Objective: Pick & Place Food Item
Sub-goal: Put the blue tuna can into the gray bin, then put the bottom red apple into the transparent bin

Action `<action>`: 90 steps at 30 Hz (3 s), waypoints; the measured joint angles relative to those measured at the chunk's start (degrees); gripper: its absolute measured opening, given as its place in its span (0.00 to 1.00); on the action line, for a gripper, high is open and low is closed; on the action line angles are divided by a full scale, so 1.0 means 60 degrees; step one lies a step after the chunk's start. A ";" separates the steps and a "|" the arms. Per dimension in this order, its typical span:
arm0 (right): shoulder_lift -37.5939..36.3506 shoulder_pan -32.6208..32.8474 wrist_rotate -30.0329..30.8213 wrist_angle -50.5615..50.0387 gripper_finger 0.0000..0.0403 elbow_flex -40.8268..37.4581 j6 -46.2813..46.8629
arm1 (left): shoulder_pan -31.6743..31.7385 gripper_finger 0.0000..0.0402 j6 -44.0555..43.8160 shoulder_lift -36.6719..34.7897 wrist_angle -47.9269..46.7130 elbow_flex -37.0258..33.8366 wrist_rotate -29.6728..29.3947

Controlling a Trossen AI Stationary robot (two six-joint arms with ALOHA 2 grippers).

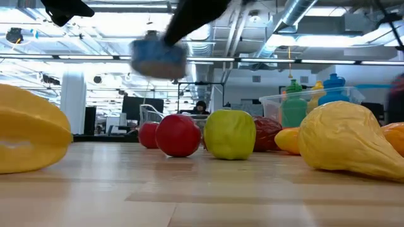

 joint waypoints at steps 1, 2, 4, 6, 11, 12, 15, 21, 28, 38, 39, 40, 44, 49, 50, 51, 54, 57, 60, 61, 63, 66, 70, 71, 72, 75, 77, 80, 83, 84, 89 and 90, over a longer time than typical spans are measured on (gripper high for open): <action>-0.0280 0.0209 0.0089 -0.0359 0.00 -0.0112 0.0337 | 0.0000 0.44 0.0002 0.0000 0.0000 0.0000 0.0000; -0.0554 0.0452 0.0238 -0.0697 0.00 -0.0246 0.0726 | 0.0000 0.44 0.0009 -0.0002 0.0000 0.0000 -0.0001; -0.1125 0.1006 0.0632 -0.1282 0.00 -0.0589 0.1654 | 0.0000 0.44 0.0011 0.0000 0.0000 0.0000 0.0000; -0.1759 0.1645 0.0952 -0.1501 0.00 -0.1025 0.2657 | 0.0000 0.44 0.0015 0.0000 0.0000 0.0000 0.0000; -0.2930 0.3592 0.2404 -0.2522 0.00 -0.1966 0.6080 | 0.0000 0.44 0.0034 0.0000 0.0000 0.0000 -0.0004; -0.3071 0.4020 0.2641 -0.2739 0.00 -0.2083 0.6856 | 0.0000 0.44 0.0036 0.0000 0.0000 0.0000 -0.0004; -0.3297 0.5296 0.3306 -0.3585 0.00 -0.2304 0.9215 | 0.0000 0.44 0.0036 0.0000 0.0000 0.0000 -0.0004; -0.2919 0.7282 0.3912 -0.5229 0.00 -0.2326 1.3346 | 0.0004 0.44 0.0043 0.0000 0.0097 0.0000 -0.0312; -0.2012 0.8614 0.3724 -0.7141 0.00 -0.2328 1.7194 | 0.0004 0.44 0.0044 0.0000 0.0239 0.0000 -0.0687; -0.0818 0.8666 0.3130 -0.6055 0.00 -0.2324 1.7458 | 0.0004 0.44 0.0043 0.0000 0.0237 0.0000 -0.0732; -0.0736 0.8698 0.3098 -0.6028 0.00 -0.2324 1.7591 | 0.0004 0.44 0.0044 0.0000 0.0237 0.0000 -0.0732; -0.0678 0.8735 0.3036 -0.6061 0.00 -0.2324 1.7718 | 0.0004 0.44 0.0042 0.0000 0.0237 0.0000 -0.0732; -0.0525 0.8814 0.2905 -0.5956 0.00 -0.2310 1.8038 | 0.0004 0.44 0.0043 0.0000 0.0237 0.0000 -0.0732; -0.0502 0.8796 0.2892 -0.5513 0.00 -0.2310 1.7876 | 0.0004 0.44 0.0087 0.0000 0.0233 0.0000 -0.0732; -0.0502 0.8796 0.2891 -0.5460 0.00 -0.2310 1.7874 | 0.0004 0.44 0.0091 0.0000 0.0233 0.0000 -0.0743; -0.0502 0.8796 0.2888 -0.5424 0.00 -0.2310 1.7874 | 0.0004 0.44 0.0091 0.0000 0.0232 0.0000 -0.0765; -0.0502 0.8816 0.2877 -0.5361 0.00 -0.2310 1.7874 | 0.0004 0.44 0.0095 0.0000 0.0229 0.0000 -0.0771; -0.0502 0.8869 0.2880 -0.5276 0.00 -0.2342 1.7934 | 0.0004 0.44 0.0095 0.0000 0.0229 0.0000 -0.0772; -0.0509 0.8876 0.2858 -0.4833 0.00 -0.2689 1.7947 | 0.0004 0.44 0.0098 0.0000 0.0226 0.0000 -0.0778; -0.0509 0.8876 0.2836 -0.4675 0.00 -0.2810 1.7940 | 0.0004 0.44 0.0102 0.0000 0.0226 0.0000 -0.0787; -0.0509 0.8859 0.2741 -0.4527 0.00 -0.2978 1.7943 | 0.0004 0.44 0.0106 0.0000 0.0226 0.0000 -0.0815; -0.0509 0.8817 0.2637 -0.4554 0.00 -0.3006 1.7894 | 0.0004 0.44 0.0109 0.0000 0.0226 0.0000 -0.0817; -0.0509 0.8774 0.2405 -0.4506 0.00 -0.3006 1.7870 | 0.0004 0.44 0.0109 0.0000 0.0229 0.0000 -0.0816; -0.0509 0.8774 0.2295 -0.4453 0.00 -0.3006 1.7866 | 0.0004 0.44 0.0109 0.0000 0.0229 0.0000 -0.0816; -0.0509 0.8772 0.2200 -0.4365 0.00 -0.3006 1.7862 | 0.0004 0.44 0.0109 0.0000 0.0229 0.0000 -0.0816; -0.0509 0.8774 0.2162 -0.4279 0.00 -0.3006 1.7886 | 0.0004 0.44 0.0109 0.0000 0.0229 0.0000 -0.0812; -0.0509 0.8772 0.2163 -0.4361 0.01 -0.3006 1.7999 | 0.0004 0.44 0.0110 0.0000 0.0229 0.0000 -0.0809; -0.0509 0.8694 0.2146 -0.4487 0.06 -0.3006 1.8096 | 0.0004 0.44 0.0109 0.0000 0.0229 0.0000 -0.0809; -0.0509 0.8578 0.2138 -0.4579 0.12 -0.3006 1.8121 | 0.0004 0.44 0.0109 0.0000 0.0229 0.0000 -0.0809; -0.0509 0.8531 0.2139 -0.4587 0.15 -0.3006 1.8121 | 0.0004 0.44 0.0111 0.0000 0.0229 0.0000 -0.0806; -0.0513 0.8388 0.2136 -0.4689 0.29 -0.2954 1.8061 | 0.0004 0.44 0.0109 0.0000 0.0229 0.0000 -0.0805; -0.0516 0.8388 0.2144 -0.4757 0.33 -0.2876 1.8001 | 0.0004 0.44 0.0109 0.0001 0.0226 0.0000 -0.0802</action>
